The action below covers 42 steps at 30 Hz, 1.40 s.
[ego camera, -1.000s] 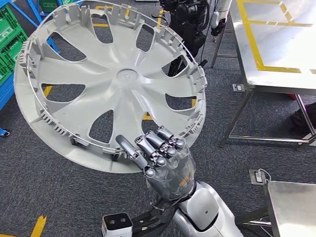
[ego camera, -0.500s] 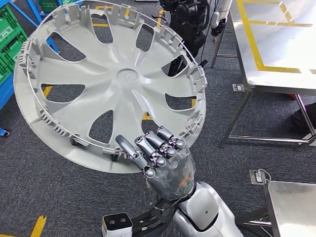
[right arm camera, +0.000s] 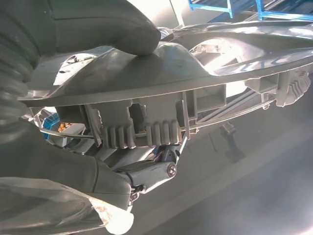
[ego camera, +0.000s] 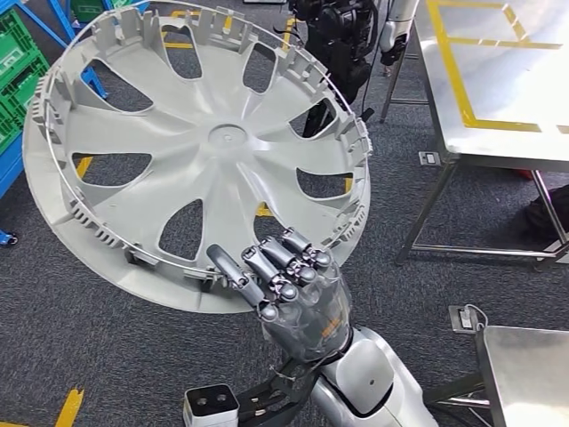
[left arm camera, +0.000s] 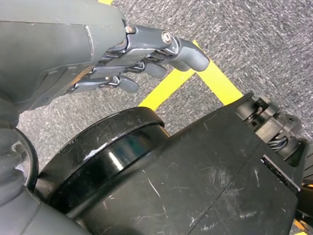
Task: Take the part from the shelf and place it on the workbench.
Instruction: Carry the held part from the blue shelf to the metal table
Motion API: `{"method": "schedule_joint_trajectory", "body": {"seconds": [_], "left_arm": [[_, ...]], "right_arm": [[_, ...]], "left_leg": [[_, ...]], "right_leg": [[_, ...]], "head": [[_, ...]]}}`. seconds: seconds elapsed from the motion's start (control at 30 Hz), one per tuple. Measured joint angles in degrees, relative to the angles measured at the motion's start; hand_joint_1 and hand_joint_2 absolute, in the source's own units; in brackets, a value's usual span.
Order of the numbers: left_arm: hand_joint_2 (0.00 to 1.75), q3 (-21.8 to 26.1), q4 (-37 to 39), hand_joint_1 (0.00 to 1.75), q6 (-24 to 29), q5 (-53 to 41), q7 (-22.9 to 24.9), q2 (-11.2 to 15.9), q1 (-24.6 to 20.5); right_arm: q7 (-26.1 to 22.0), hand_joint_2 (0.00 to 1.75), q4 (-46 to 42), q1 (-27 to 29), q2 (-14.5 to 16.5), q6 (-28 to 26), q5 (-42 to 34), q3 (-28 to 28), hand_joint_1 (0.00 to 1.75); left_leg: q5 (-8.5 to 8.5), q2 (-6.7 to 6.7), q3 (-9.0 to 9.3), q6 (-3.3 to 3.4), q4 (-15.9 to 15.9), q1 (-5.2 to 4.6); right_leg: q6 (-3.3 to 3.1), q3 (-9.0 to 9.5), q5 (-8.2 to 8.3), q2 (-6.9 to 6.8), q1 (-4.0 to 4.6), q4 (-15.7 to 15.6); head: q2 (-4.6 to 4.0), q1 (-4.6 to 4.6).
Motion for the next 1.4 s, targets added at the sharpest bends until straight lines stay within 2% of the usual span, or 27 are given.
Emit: {"method": "schedule_joint_trajectory", "body": {"seconds": [0.1,0.13,0.2,0.27,0.3,0.33,0.37,0.4,0.47,0.53,0.6,0.63,0.7,0.77,0.8,0.83,0.87,0.97,1.0,1.03,1.13,1.2,1.27,1.3,1.33,1.37,1.4], "left_arm": [[1.75,-0.03,-0.01,0.0,0.14,0.11,0.08,-0.03,-0.02],[1.75,-0.05,-0.01,0.0,0.18,0.14,0.09,-0.05,-0.04],[1.75,-0.09,-0.02,0.0,0.23,0.26,0.09,-0.11,-0.06],[1.75,-0.11,-0.02,0.0,0.25,0.38,0.09,-0.1,-0.01],[1.75,-0.11,-0.02,0.0,0.25,0.41,0.09,-0.09,0.01],[1.75,-0.11,-0.02,0.0,0.25,0.42,0.09,-0.08,0.02],[1.75,-0.11,-0.02,0.0,0.25,0.42,0.09,-0.08,0.02],[1.75,-0.13,-0.02,0.0,0.25,0.42,0.09,-0.08,0.01],[1.75,-0.17,-0.02,0.0,0.26,0.42,0.09,-0.01,-0.01],[1.75,-0.21,-0.02,0.0,0.27,0.43,0.09,0.05,-0.02],[1.75,-0.23,-0.02,0.0,0.28,0.44,0.09,0.03,-0.03],[1.75,-0.25,-0.02,0.0,0.29,0.44,0.09,0.02,-0.04],[1.75,-0.28,-0.02,0.0,0.29,0.44,0.09,0.02,-0.06],[1.75,-0.28,-0.02,0.0,0.29,0.5,0.09,0.03,-0.14],[1.75,-0.28,-0.02,0.0,0.29,0.53,0.09,0.03,-0.21],[1.75,-0.28,-0.02,0.0,0.29,0.55,0.09,0.02,-0.26],[1.75,-0.29,-0.02,0.0,0.29,0.54,0.09,0.02,-0.28],[1.75,-0.32,-0.02,0.0,0.32,0.5,0.2,0.05,-0.16],[1.75,-0.33,-0.02,0.0,0.34,0.49,0.24,0.05,-0.12],[1.75,-0.33,-0.02,0.0,0.36,0.48,0.24,0.06,-0.04],[1.75,-0.34,-0.02,0.0,0.35,0.48,0.24,-0.02,0.14],[1.75,-0.36,-0.02,0.0,0.34,0.48,0.24,-0.1,0.07],[1.75,-0.36,-0.02,0.0,0.34,0.52,0.24,-0.1,0.05],[1.75,-0.36,-0.02,0.0,0.33,0.54,0.24,-0.1,0.05],[1.75,-0.35,-0.02,0.0,0.33,0.57,0.24,-0.09,0.04],[1.75,-0.35,-0.02,0.0,0.33,0.58,0.24,-0.09,0.02],[1.75,-0.35,-0.02,0.0,0.33,0.59,0.24,-0.09,-0.01]], "right_arm": [[-0.03,1.75,-0.01,0.01,0.22,0.0,0.01,-0.01,1.75],[-0.03,1.75,-0.02,-0.01,0.3,0.0,0.0,-0.02,1.75],[-0.05,1.75,-0.05,-0.02,0.38,0.0,0.0,-0.04,1.75],[-0.09,1.75,-0.07,0.04,0.38,0.0,0.0,-0.05,1.75],[-0.1,1.75,-0.07,0.1,0.37,0.0,0.0,-0.07,1.75],[-0.1,1.75,-0.07,0.13,0.37,0.0,0.0,-0.13,1.75],[-0.1,1.75,-0.07,0.14,0.38,0.0,0.0,-0.19,1.75],[-0.1,1.75,-0.07,0.14,0.38,0.0,0.0,-0.24,1.75],[-0.12,1.75,-0.08,0.05,0.39,0.0,0.0,-0.28,1.75],[-0.13,1.75,-0.11,0.05,0.41,0.0,0.01,-0.3,1.75],[-0.07,1.75,-0.13,0.11,0.42,0.0,0.01,-0.35,1.75],[-0.02,1.75,-0.13,0.1,0.42,0.0,0.0,-0.4,1.75],[0.04,1.75,-0.13,0.05,0.44,0.0,-0.01,-0.54,1.75],[0.04,1.75,-0.13,0.04,0.45,0.01,0.03,-0.61,1.75],[0.04,1.75,-0.13,0.05,0.44,0.01,0.03,-0.62,1.75],[0.04,1.75,-0.13,0.07,0.44,0.02,0.03,-0.63,1.75],[0.04,1.75,-0.13,0.08,0.44,0.02,0.03,-0.63,1.75],[0.04,1.75,-0.14,0.07,0.46,0.01,0.03,-0.66,1.75],[0.05,1.75,-0.15,0.06,0.46,0.01,0.03,-0.67,1.75],[0.05,1.75,-0.15,0.05,0.47,0.0,0.03,-0.69,1.75],[0.06,1.75,-0.15,0.06,0.48,0.0,0.02,-0.7,1.75],[0.02,1.75,-0.15,0.03,0.48,0.0,0.0,-0.67,1.75],[-0.02,1.75,-0.15,0.04,0.48,0.0,0.0,-0.62,1.75],[-0.02,1.75,-0.15,0.07,0.48,0.0,0.0,-0.6,1.75],[0.0,1.75,-0.15,0.1,0.48,0.0,0.0,-0.6,1.75],[0.03,1.75,-0.15,0.11,0.48,0.0,0.0,-0.6,1.75],[0.05,1.75,-0.15,0.12,0.48,0.0,0.0,-0.6,1.75]], "left_leg": [[0.54,0.09,0.1,0.67,-0.51,0.07],[0.92,0.18,0.2,0.98,-0.95,0.22],[1.51,0.41,0.23,1.42,-1.64,0.52],[1.65,0.57,0.03,1.49,-1.71,0.53],[1.68,0.64,-0.04,1.44,-1.69,0.53],[1.72,0.69,-0.07,1.35,-1.66,0.57],[1.74,0.71,-0.09,1.2,-1.6,0.64],[1.7,0.71,-0.09,0.95,-1.48,0.73],[1.59,0.66,-0.35,0.18,-0.96,0.67],[1.72,0.63,-0.79,-0.6,-0.47,0.56],[1.78,0.64,-1.02,-1.15,-0.25,0.78],[1.17,0.63,-1.23,-1.37,0.25,0.89],[-2.08,0.55,-2.69,-1.63,4.28,0.97],[-6.42,0.49,-5.34,-1.64,11.93,0.93],[-7.7,0.48,-6.16,-1.55,14.86,0.91],[-7.93,0.48,-6.08,-1.38,15.9,0.87],[-7.06,0.47,-4.85,-1.12,14.51,0.81],[-3.01,0.31,1.92,-0.11,3.0,0.32],[-2.44,0.23,3.19,0.06,0.44,0.12],[-2.37,0.16,3.58,0.16,-0.65,-0.07],[-1.19,0.24,3.02,0.67,-1.22,-0.15],[-0.05,0.44,2.29,1.22,-1.74,0.06],[0.76,0.62,1.23,1.54,-1.74,0.02],[1.15,0.69,0.68,1.56,-1.71,0.0],[1.55,0.75,0.14,1.54,-1.68,-0.01],[1.92,0.78,-0.37,1.47,-1.65,-0.01],[2.26,0.78,-0.81,1.35,-1.61,-0.01]], "right_leg": [[0.61,-0.12,0.11,0.01,-0.09,-0.12],[0.82,-0.5,-0.5,-0.07,-0.06,0.45],[1.19,-2.63,-3.62,-0.32,-0.13,5.01],[1.61,-5.61,-7.26,-0.48,-0.4,12.49],[1.8,-6.47,-8.02,-0.52,-0.58,14.94],[1.98,-6.34,-7.73,-0.59,-0.77,15.32],[2.15,-5.05,-6.46,-0.7,-0.99,13.36],[2.34,-2.84,-4.65,-0.88,-1.25,9.57],[2.52,1.25,-2.61,-1.1,-1.4,2.47],[2.1,2.36,-2.58,-0.99,-1.15,0.42],[1.3,2.07,-2.23,-0.88,-1.02,0.55],[0.88,1.96,-2.05,-0.9,-0.99,0.56],[-0.06,1.62,-1.6,-1.02,-0.95,0.44],[-0.78,0.96,-1.18,-1.06,-0.58,0.45],[-1.03,0.59,-0.95,-1.06,-0.35,0.46],[-1.21,0.24,-0.69,-1.03,-0.14,0.48],[-1.27,-0.07,-0.43,-0.95,0.03,0.49],[-0.92,-0.72,0.33,-0.71,0.31,0.56],[-0.62,-0.93,0.6,-0.73,0.34,0.6],[-0.28,-1.11,0.88,-0.79,0.31,0.6],[0.75,-1.8,1.13,-0.83,0.08,0.76],[1.29,-3.44,-1.94,-0.77,0.02,3.95],[1.72,-5.72,-6.76,-0.8,-0.06,10.88],[1.89,-6.46,-8.22,-0.83,-0.09,14.11],[2.03,-6.46,-8.59,-0.85,-0.11,15.89],[2.09,-5.4,-7.88,-0.88,-0.12,15.59],[2.09,-3.26,-6.46,-0.94,-0.15,13.09]], "head": [[0.0,-0.02],[0.0,0.05],[0.0,0.34],[0.0,0.54],[0.0,0.55],[0.0,0.54],[0.0,0.55],[0.0,0.55],[0.01,0.57],[0.01,0.46],[0.01,0.32],[0.01,0.29],[0.0,0.06],[0.0,-0.25],[0.0,-0.32],[0.0,-0.34],[0.0,-0.34],[0.0,-0.32],[0.0,-0.3],[0.01,-0.28],[0.01,-0.29],[0.0,-0.08],[0.0,0.12],[0.0,0.14],[0.0,0.14],[0.0,0.14],[0.0,0.15]]}}
